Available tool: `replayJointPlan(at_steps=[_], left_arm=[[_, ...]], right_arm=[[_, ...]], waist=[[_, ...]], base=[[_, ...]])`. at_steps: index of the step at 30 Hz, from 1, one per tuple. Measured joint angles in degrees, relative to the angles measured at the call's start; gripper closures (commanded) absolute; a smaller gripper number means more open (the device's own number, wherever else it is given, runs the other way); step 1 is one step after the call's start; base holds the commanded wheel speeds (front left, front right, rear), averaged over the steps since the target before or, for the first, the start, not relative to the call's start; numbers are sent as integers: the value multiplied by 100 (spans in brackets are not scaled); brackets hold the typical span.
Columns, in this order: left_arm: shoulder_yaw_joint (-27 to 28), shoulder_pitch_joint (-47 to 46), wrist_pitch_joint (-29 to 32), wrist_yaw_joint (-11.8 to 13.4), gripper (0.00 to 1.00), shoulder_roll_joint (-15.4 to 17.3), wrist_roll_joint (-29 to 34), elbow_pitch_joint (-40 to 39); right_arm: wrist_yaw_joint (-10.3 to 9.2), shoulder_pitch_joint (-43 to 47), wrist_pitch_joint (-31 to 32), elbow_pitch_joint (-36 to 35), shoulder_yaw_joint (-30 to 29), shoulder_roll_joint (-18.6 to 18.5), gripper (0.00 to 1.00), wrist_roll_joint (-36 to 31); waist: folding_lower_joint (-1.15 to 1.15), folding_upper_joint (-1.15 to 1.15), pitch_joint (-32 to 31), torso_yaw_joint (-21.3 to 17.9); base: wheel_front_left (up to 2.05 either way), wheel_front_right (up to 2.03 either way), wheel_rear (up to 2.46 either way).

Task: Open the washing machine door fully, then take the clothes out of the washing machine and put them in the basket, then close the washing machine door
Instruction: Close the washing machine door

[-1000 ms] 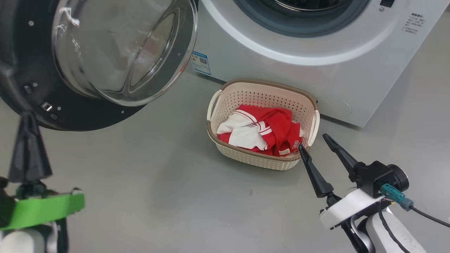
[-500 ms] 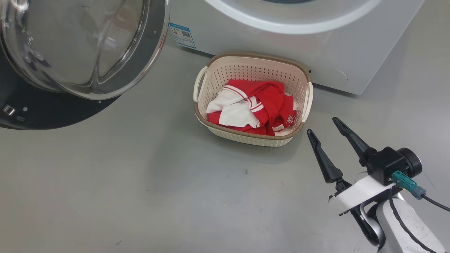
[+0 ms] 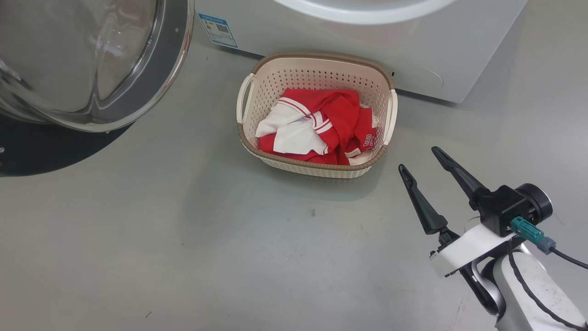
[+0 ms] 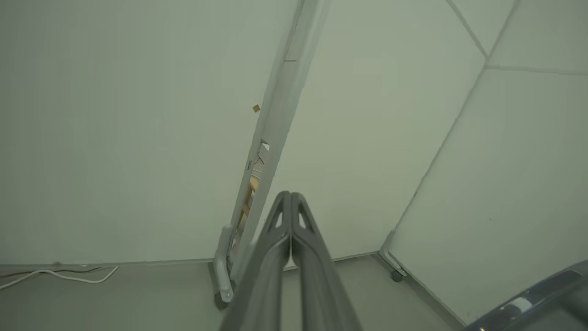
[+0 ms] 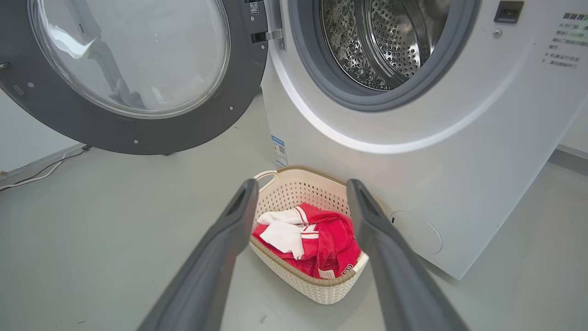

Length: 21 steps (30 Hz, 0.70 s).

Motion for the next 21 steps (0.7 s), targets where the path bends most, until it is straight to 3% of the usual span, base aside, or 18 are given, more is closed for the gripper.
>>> replayJointPlan(at_steps=[6, 21], left_arm=[[444, -536, 291, 42, 100, -134, -475, 688], [904, -1221, 800, 45, 100, -214, -872, 1783]], right_arm=[[0, -1, 0, -5, 40, -32, 0, -10], [0, -13, -1, -40, 140, -34, 0, -9]], waist=[[0, 0, 26, -34], [0, 0, 19, -98]], base=[[0, 0, 0], [0, 0, 0]])
